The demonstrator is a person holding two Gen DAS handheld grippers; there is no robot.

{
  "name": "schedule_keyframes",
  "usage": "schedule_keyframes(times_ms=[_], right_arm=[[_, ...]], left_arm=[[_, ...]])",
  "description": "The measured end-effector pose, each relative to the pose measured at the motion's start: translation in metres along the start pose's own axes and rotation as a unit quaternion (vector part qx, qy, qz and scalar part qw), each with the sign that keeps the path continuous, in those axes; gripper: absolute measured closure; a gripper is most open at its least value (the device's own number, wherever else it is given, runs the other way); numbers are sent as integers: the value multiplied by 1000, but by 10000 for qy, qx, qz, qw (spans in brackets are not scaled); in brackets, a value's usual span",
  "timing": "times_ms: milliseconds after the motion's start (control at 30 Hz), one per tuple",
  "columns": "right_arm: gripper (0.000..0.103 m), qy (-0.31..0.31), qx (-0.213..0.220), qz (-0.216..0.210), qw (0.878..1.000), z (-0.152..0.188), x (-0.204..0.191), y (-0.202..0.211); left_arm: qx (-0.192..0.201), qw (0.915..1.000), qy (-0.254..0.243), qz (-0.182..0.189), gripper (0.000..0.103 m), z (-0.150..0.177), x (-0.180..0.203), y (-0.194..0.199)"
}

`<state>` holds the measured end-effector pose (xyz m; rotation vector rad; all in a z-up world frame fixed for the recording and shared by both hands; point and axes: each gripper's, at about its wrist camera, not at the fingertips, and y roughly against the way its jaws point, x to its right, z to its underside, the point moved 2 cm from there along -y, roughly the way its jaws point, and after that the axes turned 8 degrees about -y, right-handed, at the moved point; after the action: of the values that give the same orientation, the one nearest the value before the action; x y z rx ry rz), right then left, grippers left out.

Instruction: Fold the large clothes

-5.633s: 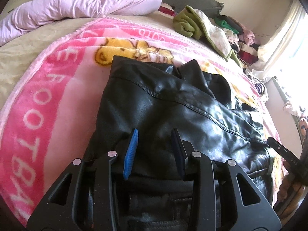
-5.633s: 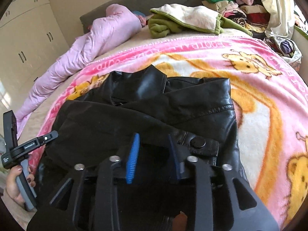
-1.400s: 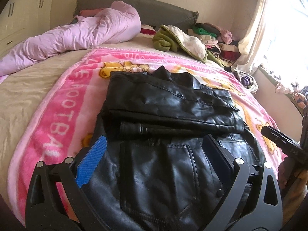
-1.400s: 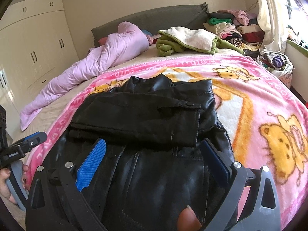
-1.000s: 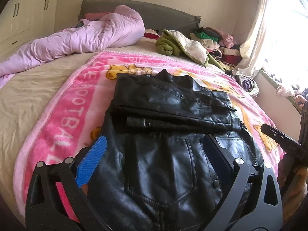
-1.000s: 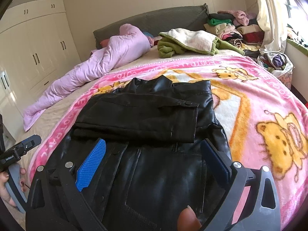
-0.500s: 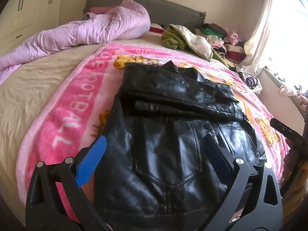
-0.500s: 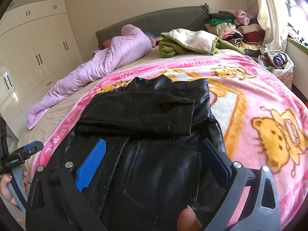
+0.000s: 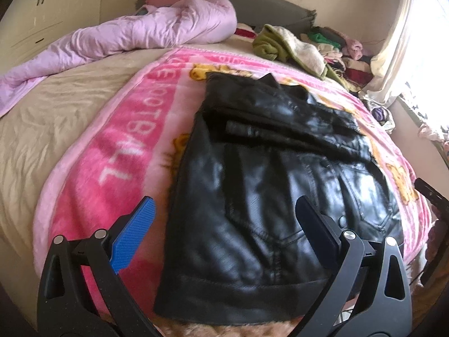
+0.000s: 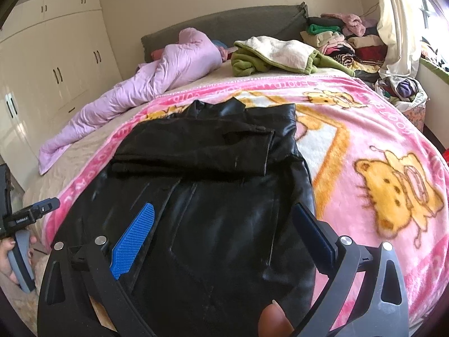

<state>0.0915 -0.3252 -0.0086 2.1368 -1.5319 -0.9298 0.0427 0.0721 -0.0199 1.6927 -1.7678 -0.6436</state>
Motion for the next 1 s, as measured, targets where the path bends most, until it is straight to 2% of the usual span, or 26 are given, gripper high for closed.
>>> schedule_keyframes(times_ms=[100,200,433,567,867,933,1000], right_arm=[[5,54,-68,16,10000,5,1,2],[5,123,-118,43,9998,10,2,5],[5,158,-372,-36,9992,22,9,7],[5,202,-529,60,9984,32,16,7],[5,89,-872,154,9960,56,38,6],[5,49,-935,173,9955,61,44,8],[5,7,-982,240,9949,64,51,9]], left_arm=[[-101,9999,-10,-95,9,6,-8,1],[-288,9995,-26,87,10,13,-14,-2],[-806,9964,-224,107,10,29,-33,-13],[-1142,9905,-82,756,10,35,-42,-20],[-1617,9764,-86,1427,10,33,-42,-39],[-1679,9739,-95,1522,14,33,-39,-40],[-1721,9718,-97,1607,26,33,-36,-43]])
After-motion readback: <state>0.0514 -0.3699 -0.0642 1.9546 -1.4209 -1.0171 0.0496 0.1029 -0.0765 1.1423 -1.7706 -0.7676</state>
